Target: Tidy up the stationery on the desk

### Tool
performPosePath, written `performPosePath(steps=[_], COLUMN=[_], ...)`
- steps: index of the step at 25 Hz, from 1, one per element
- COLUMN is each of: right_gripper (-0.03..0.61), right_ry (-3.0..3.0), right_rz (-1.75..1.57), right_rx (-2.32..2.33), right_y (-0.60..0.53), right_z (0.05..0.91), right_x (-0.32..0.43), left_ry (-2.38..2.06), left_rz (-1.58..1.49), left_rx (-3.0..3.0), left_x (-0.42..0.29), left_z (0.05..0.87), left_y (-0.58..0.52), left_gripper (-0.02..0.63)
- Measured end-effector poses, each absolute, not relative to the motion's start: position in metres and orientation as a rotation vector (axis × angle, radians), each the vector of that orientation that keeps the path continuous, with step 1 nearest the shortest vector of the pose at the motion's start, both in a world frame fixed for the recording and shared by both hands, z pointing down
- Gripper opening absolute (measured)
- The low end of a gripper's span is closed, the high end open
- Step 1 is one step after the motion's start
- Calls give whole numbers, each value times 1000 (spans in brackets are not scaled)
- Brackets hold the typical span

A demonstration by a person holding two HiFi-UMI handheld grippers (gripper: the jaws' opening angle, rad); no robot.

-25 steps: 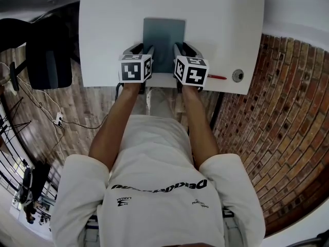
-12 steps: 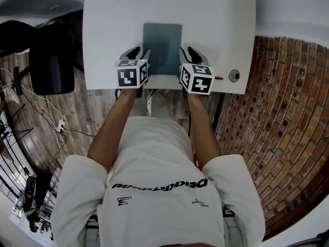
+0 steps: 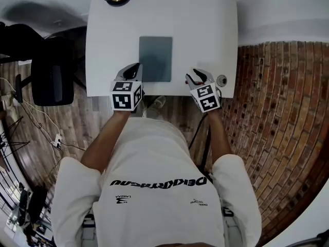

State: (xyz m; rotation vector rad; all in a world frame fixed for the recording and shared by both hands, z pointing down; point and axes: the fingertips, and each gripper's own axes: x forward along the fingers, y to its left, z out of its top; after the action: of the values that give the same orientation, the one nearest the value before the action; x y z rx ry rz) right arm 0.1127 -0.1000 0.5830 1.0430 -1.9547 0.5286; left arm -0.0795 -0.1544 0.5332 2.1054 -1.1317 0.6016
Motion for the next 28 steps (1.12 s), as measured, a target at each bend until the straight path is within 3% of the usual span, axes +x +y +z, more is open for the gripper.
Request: performPosePath(steps=[8,16,28], right_gripper=[140,132,57], right_ry=[-1861,-1763,-1686], right_rz=[181,112,127], right_rx=[568,294,183], right_y=[-49,-24,-15], right_z=[612,653,676], right_x=[133,157,170], left_ry=[-1129,-1181,-1248], left_rz=[529,510,449], left_rx=[2219,2229,2275], left_x=[-71,-82,-100], left_z=[490,481,468], left_y=[-123,-109,-107], left_gripper=[-2,-2,-2])
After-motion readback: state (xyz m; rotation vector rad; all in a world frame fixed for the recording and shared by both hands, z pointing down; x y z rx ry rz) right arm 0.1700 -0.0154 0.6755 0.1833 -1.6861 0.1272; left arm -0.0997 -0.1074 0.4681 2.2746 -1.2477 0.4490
